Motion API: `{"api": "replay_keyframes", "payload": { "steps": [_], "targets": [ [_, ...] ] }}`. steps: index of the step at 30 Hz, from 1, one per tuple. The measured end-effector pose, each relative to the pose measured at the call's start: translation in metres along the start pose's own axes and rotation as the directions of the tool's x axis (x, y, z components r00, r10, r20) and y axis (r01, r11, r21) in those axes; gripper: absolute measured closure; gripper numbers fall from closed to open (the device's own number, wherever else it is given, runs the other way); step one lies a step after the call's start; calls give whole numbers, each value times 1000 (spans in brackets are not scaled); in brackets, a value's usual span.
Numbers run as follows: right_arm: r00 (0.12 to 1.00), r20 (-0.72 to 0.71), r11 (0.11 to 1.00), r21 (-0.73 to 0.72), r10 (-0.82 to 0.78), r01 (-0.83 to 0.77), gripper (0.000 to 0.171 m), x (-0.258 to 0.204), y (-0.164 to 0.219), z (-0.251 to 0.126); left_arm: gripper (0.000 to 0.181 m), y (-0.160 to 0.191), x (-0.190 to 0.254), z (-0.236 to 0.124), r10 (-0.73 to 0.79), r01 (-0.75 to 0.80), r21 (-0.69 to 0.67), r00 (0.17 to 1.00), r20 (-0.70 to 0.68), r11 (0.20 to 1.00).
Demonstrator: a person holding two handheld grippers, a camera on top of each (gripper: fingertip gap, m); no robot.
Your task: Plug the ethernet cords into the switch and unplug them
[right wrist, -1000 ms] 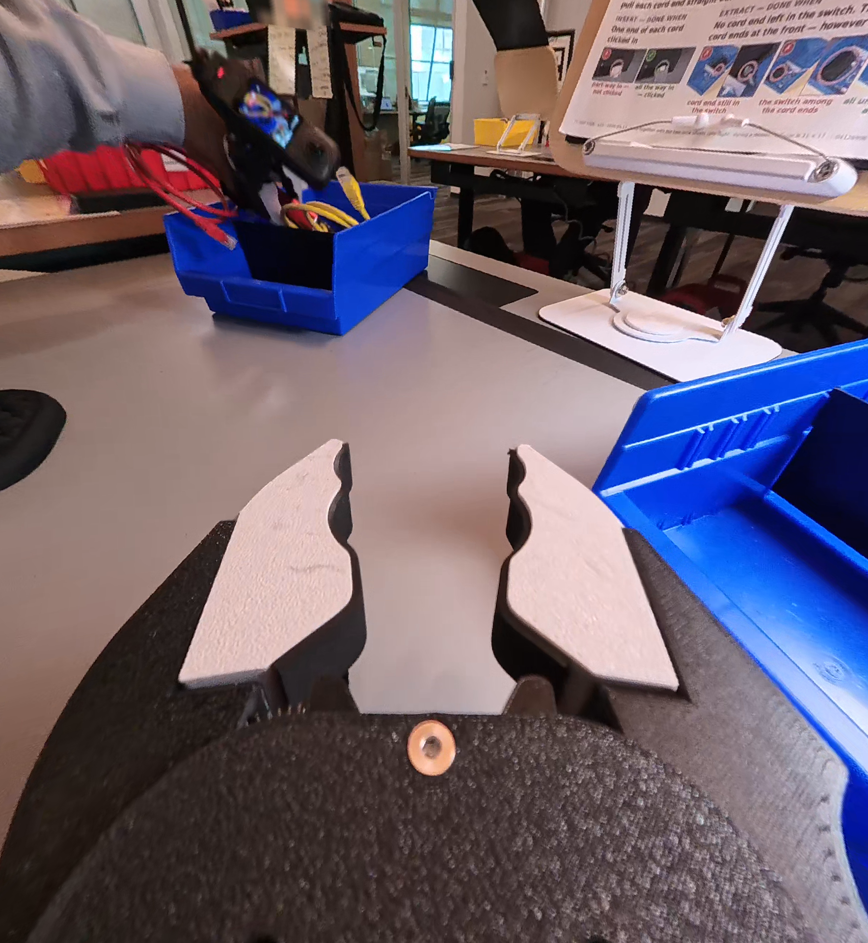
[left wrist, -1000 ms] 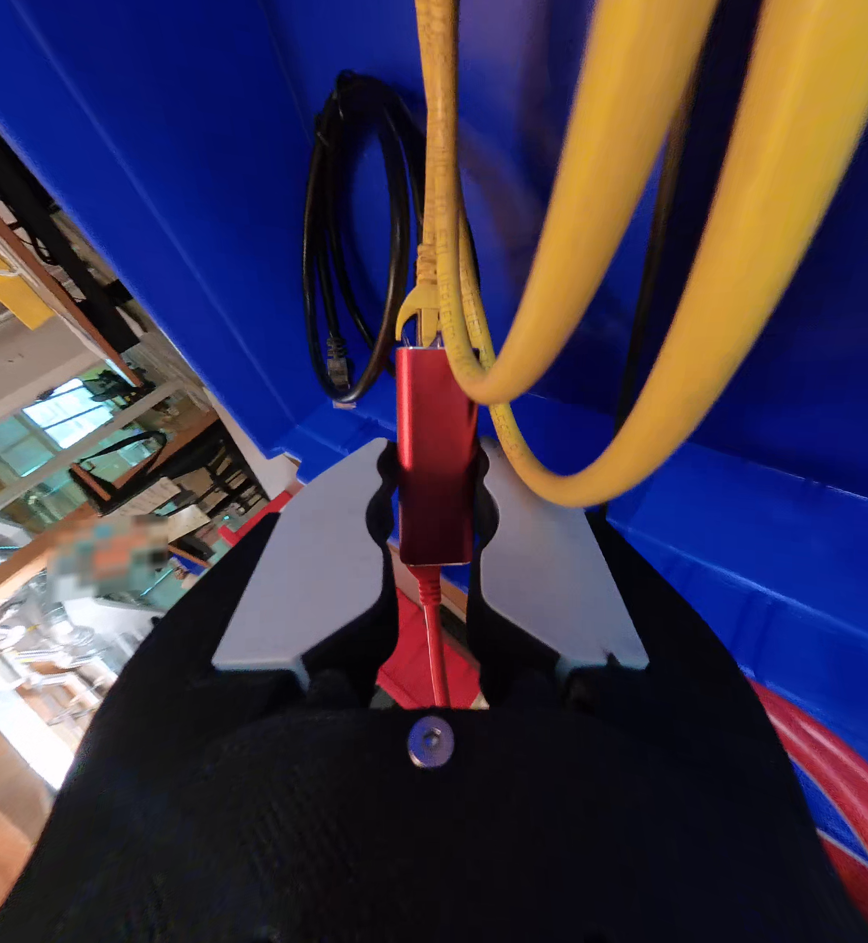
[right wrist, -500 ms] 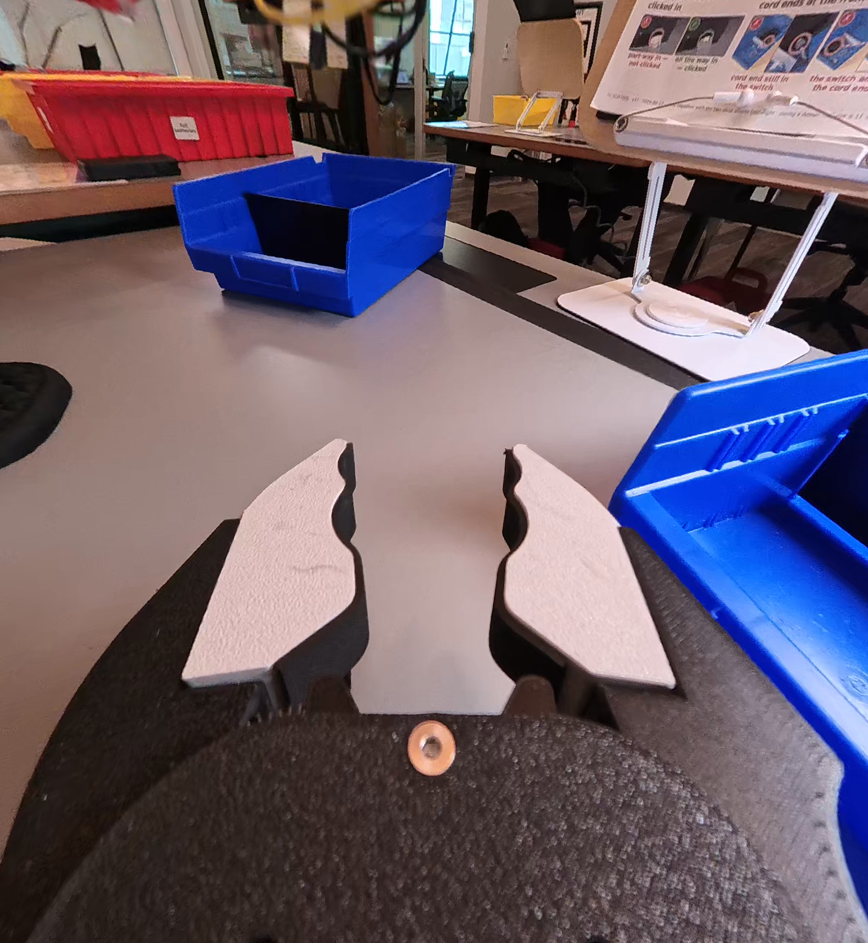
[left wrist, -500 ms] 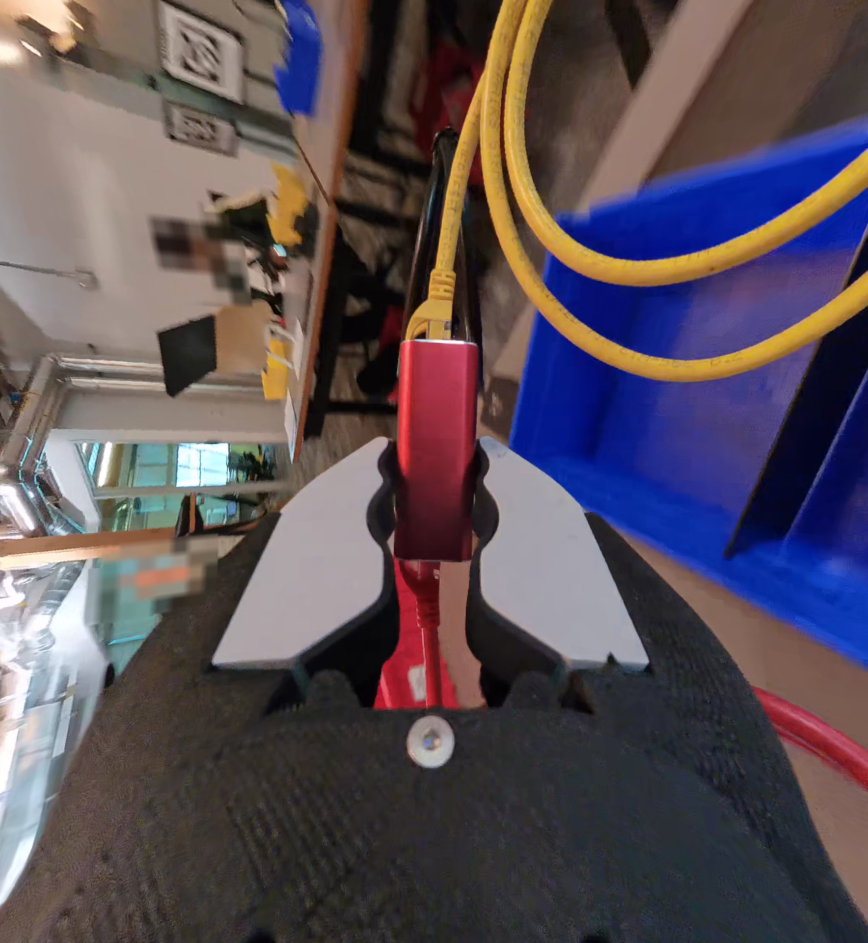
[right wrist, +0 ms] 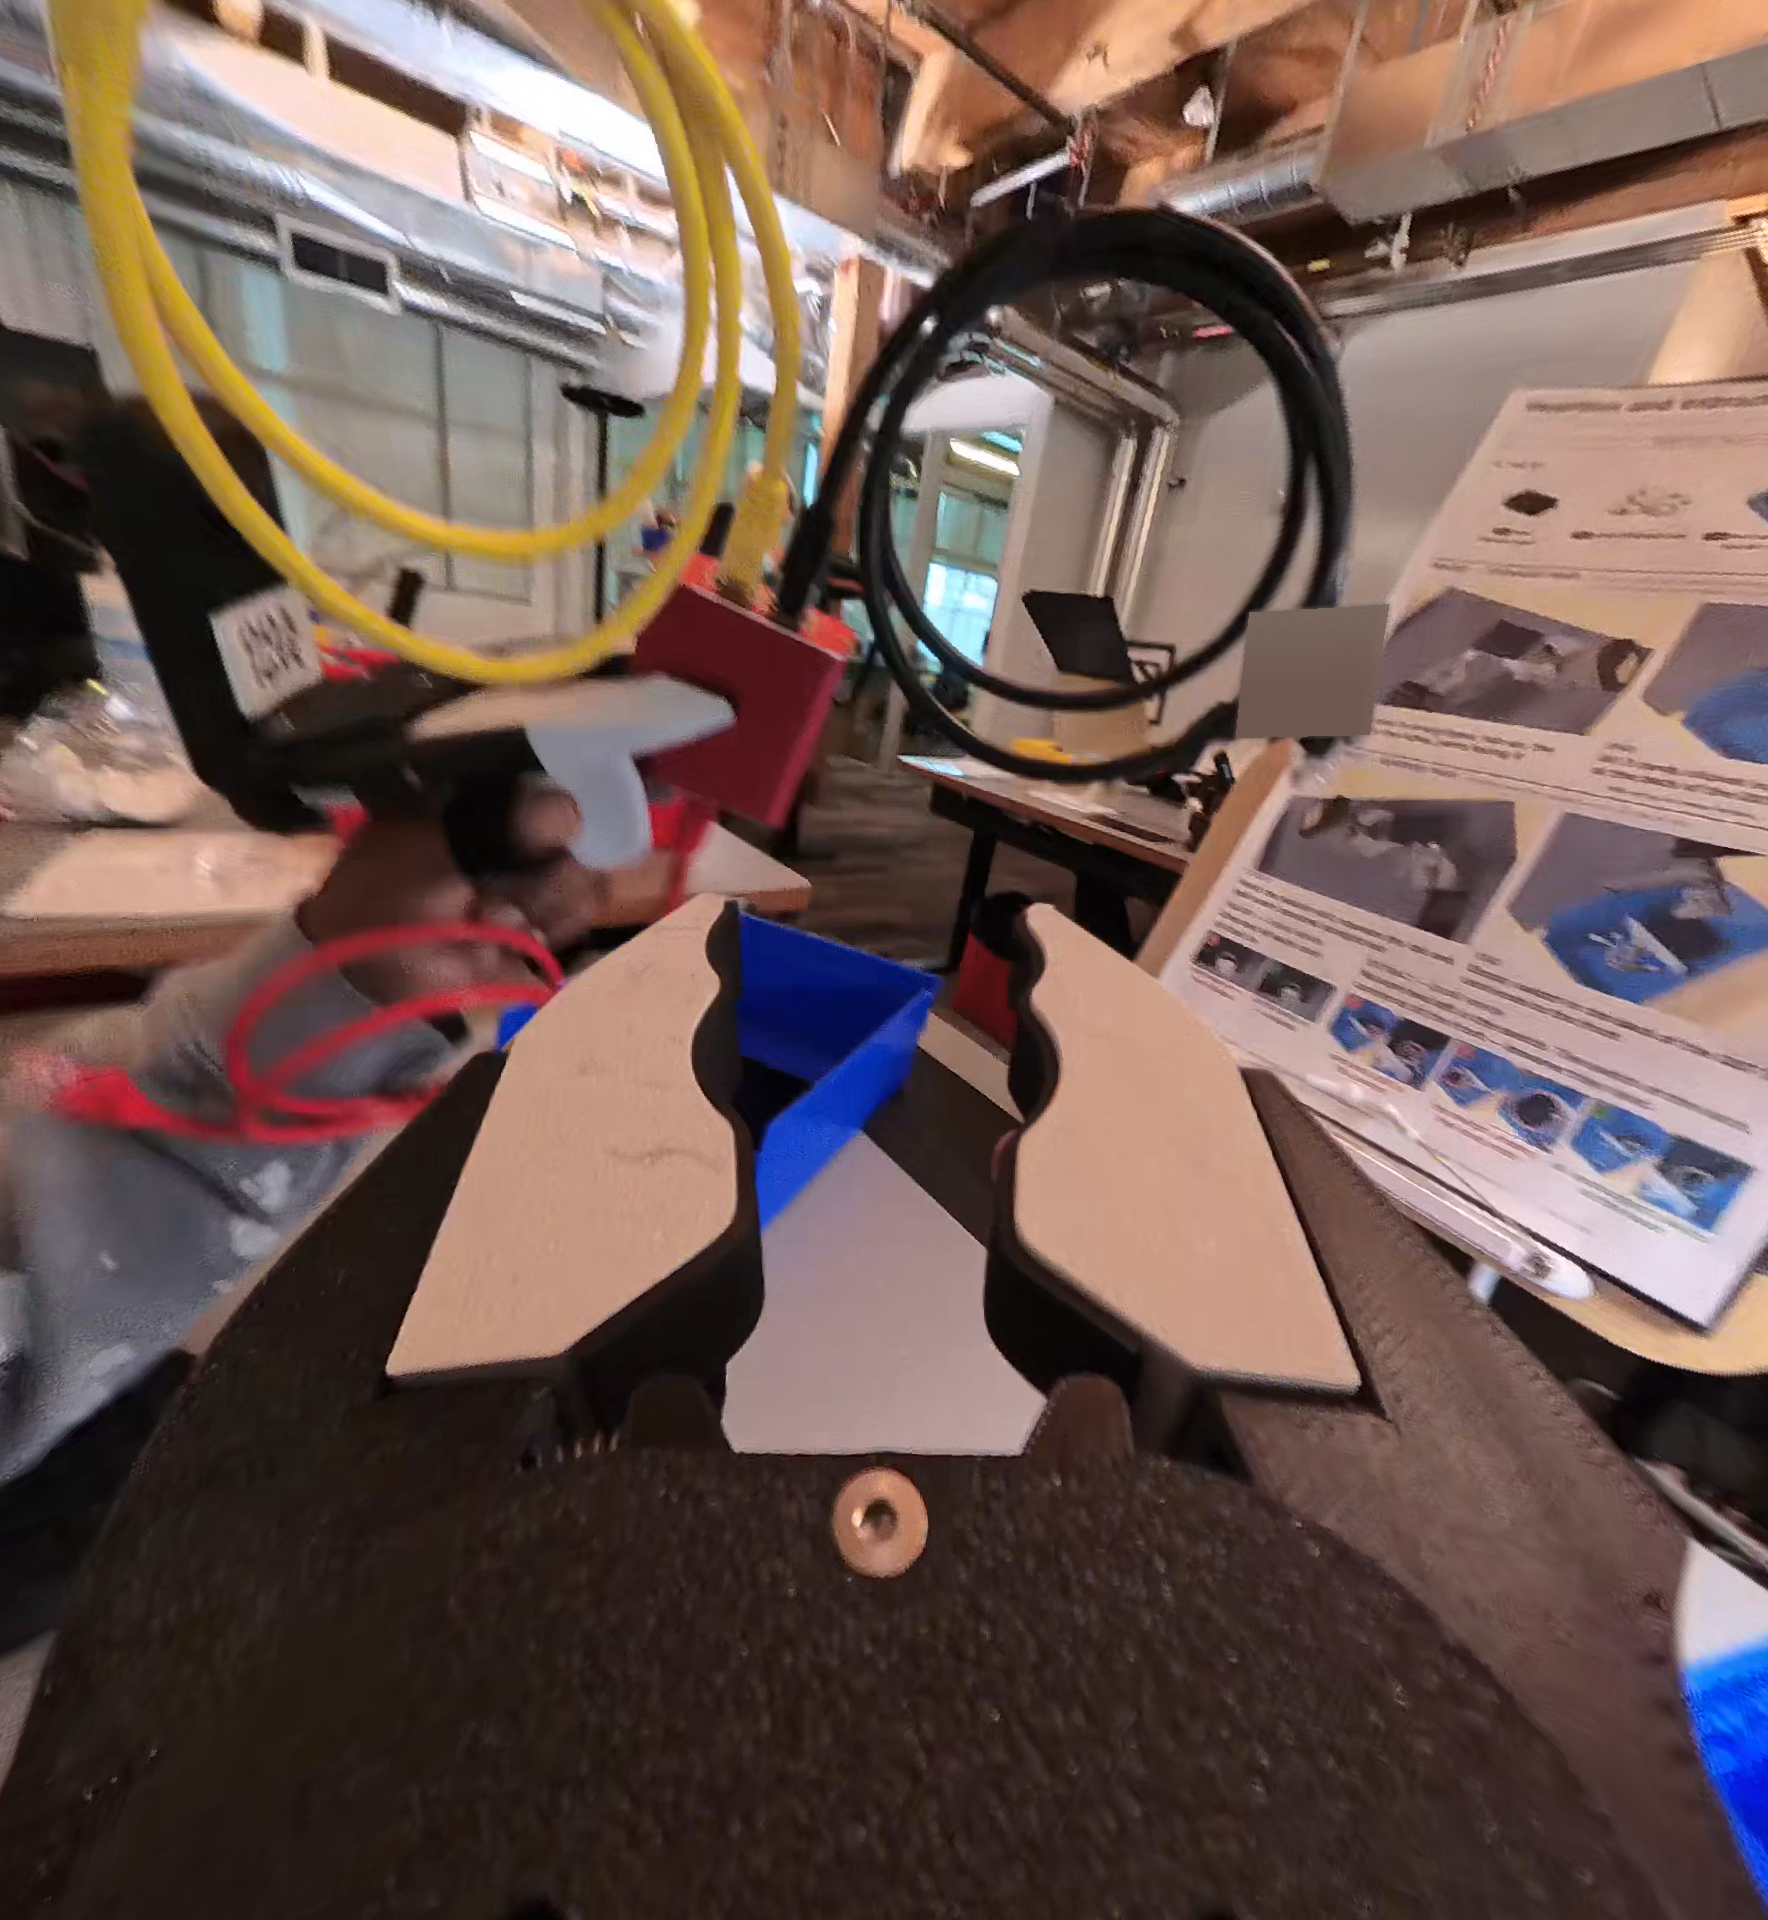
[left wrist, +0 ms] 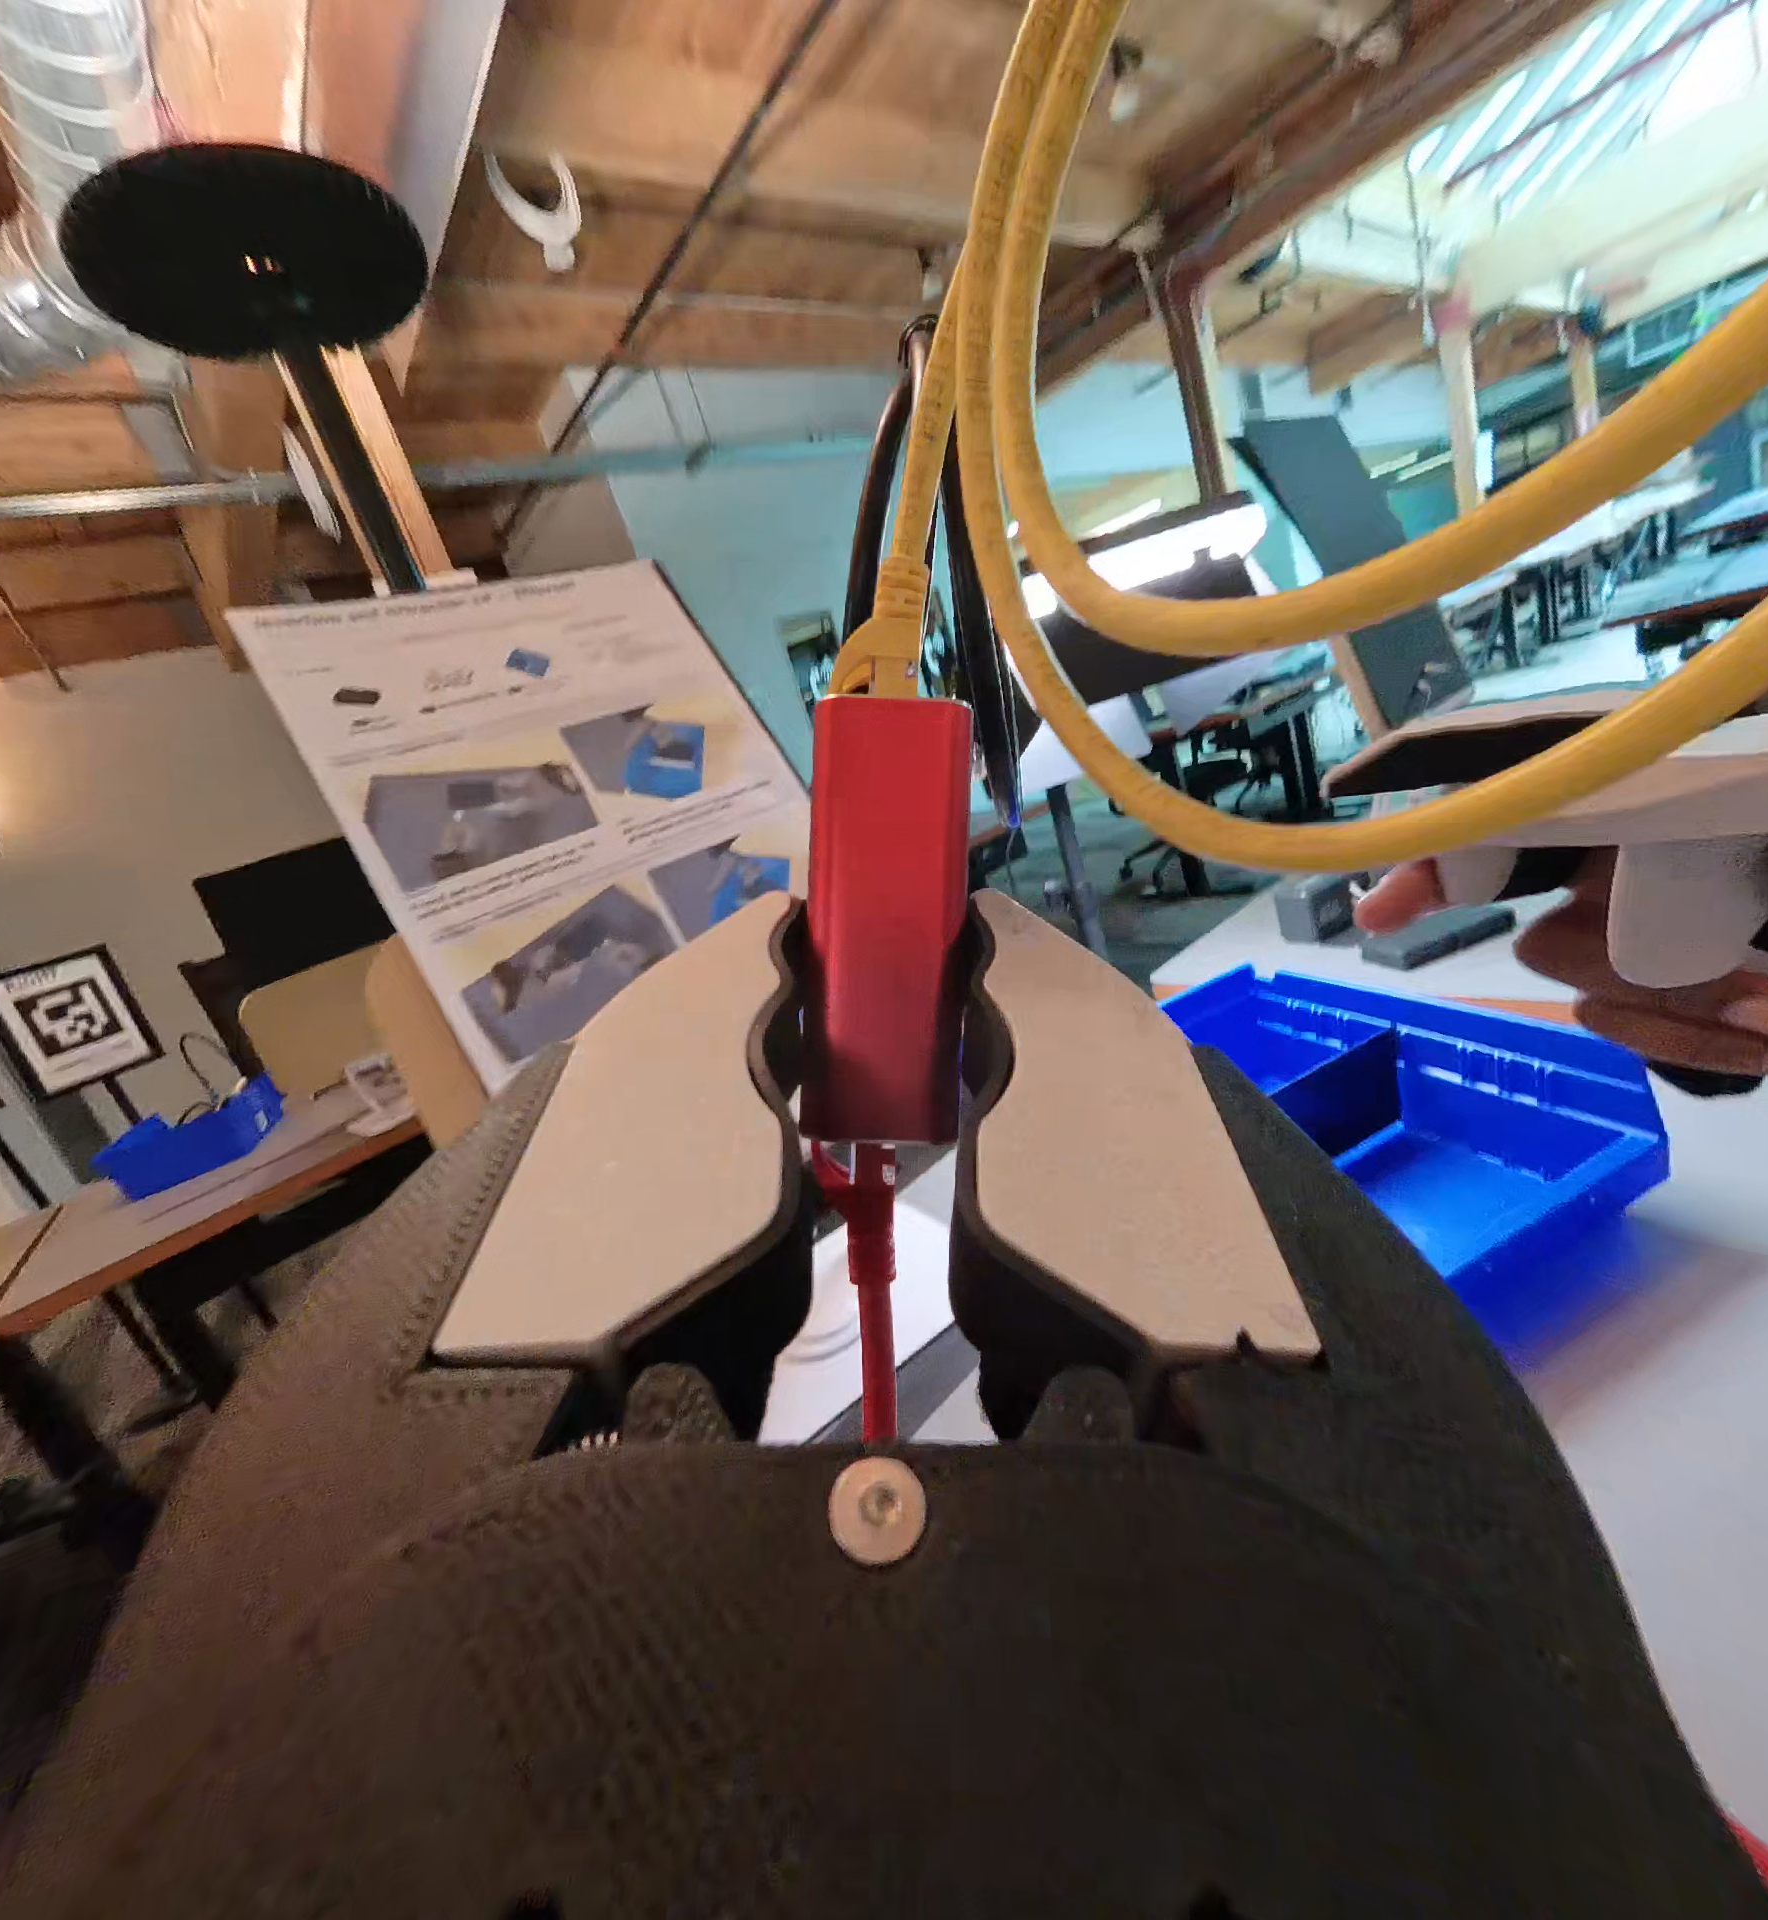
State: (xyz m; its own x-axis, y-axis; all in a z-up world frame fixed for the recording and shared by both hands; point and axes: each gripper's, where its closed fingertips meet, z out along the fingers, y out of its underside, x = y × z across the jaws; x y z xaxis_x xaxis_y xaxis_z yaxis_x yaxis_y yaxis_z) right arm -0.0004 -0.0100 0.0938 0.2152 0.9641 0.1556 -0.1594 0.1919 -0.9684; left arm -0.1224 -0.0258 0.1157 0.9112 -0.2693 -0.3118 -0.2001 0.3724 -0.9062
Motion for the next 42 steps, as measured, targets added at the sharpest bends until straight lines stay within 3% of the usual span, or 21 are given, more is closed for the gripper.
{"api": "replay_keyframes", "payload": {
  "steps": [2,4,7,11,15,17,21,26,30,34,38,42],
  "targets": [
    [999,39,1000,-20,17,-17,124,-9,5,4,153,7,15,8,46,-46,-38,999,7,998],
    [999,46,994,-111,-4,10,118,-11,24,4,153,13,25,9,154,-150,-70,987,42,986],
    [999,24,991,-131,38,-35,119,-3,29,0,153,20,32,10,357,-348,-107,931,80,931],
    [990,-43,985,-103,133,-136,123,25,23,-15,154,24,39,11,580,-561,-163,806,119,812],
    [965,-163,979,35,206,-203,128,67,-8,-53,154,21,47,9,699,-681,-161,706,114,714],
    [959,-156,972,51,236,-231,133,72,-17,-67,154,19,54,8,749,-738,-129,653,112,662],
    [959,57,954,-131,278,-269,129,35,-2,-63,154,21,73,10,800,-798,-58,594,88,599],
    [857,250,891,-180,450,-416,132,10,10,-49,154,30,86,13,846,-847,-30,527,75,530],
    [870,206,893,-126,449,-431,132,24,3,-53,154,40,80,14,858,-858,-45,507,79,511],
    [894,194,909,-199,403,-367,131,20,11,-58,154,53,75,18,865,-862,-68,497,76,501],
    [917,185,888,-373,355,-268,133,2,54,-41,154,67,82,22,894,-891,-73,444,59,447],
    [886,236,853,-450,398,-263,152,-14,88,-25,154,81,95,27,908,-906,-54,418,28,419]
  ]
}}
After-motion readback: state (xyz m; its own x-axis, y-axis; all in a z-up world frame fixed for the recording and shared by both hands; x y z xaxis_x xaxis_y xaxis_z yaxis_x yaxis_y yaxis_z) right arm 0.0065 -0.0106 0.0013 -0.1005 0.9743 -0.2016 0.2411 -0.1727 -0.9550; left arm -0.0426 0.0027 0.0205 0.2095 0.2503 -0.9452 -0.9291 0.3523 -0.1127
